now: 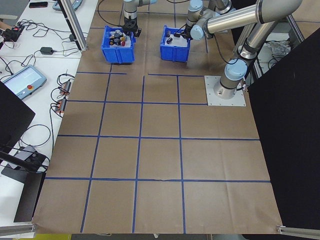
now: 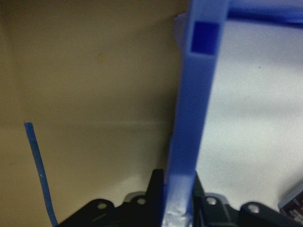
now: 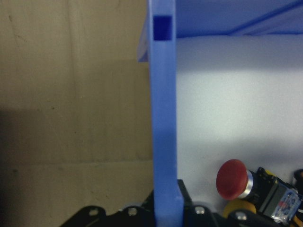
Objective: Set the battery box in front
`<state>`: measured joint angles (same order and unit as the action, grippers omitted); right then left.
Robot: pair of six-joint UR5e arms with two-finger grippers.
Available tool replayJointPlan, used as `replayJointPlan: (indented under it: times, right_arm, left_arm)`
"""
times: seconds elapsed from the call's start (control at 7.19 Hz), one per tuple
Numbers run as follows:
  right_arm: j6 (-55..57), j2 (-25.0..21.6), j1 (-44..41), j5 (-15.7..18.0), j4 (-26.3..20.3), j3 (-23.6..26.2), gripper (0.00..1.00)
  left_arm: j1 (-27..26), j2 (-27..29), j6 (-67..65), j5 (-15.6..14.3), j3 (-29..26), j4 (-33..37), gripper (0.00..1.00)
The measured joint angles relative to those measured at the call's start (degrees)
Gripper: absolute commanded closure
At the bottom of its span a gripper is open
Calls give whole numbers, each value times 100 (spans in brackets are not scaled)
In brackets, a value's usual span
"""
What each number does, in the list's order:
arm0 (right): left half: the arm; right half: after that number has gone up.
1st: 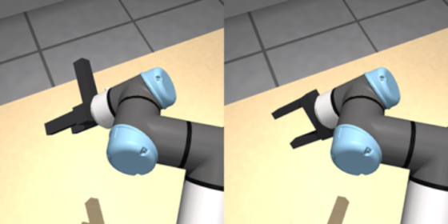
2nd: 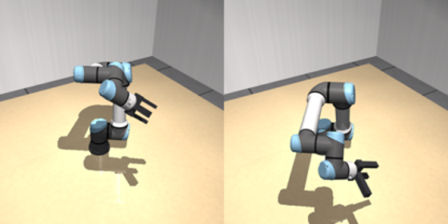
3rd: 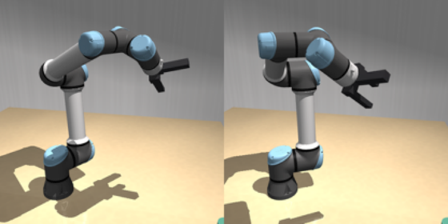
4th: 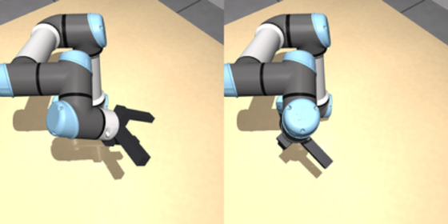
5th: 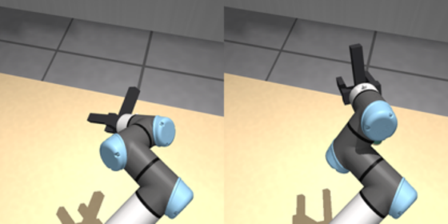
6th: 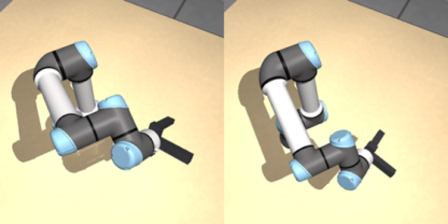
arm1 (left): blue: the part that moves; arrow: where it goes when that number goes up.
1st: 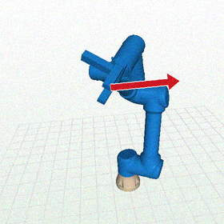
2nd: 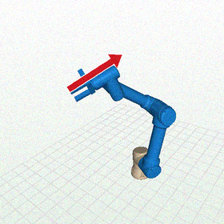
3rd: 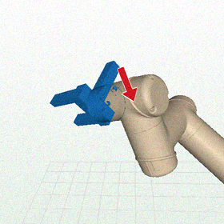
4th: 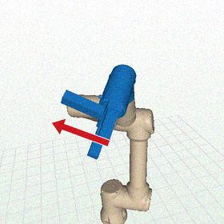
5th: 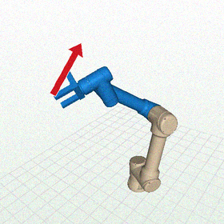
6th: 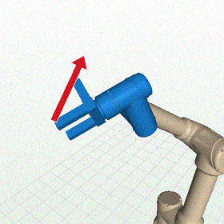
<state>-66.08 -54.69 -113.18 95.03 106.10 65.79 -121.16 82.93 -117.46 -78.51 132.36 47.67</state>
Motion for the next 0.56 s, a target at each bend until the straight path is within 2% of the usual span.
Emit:
replayJointPlan:
  times: [0.28, 0.56]
  right_arm:
    - [-427, -390, 526, 73, -255, 56, 100]
    - [-1031, -781, 1223, 109, -390, 262, 100]
  left_arm:
    - [409, -254, 760, -284, -21, 262, 100]
    - [1327, -660, 1932, -470, -36, 875, 100]
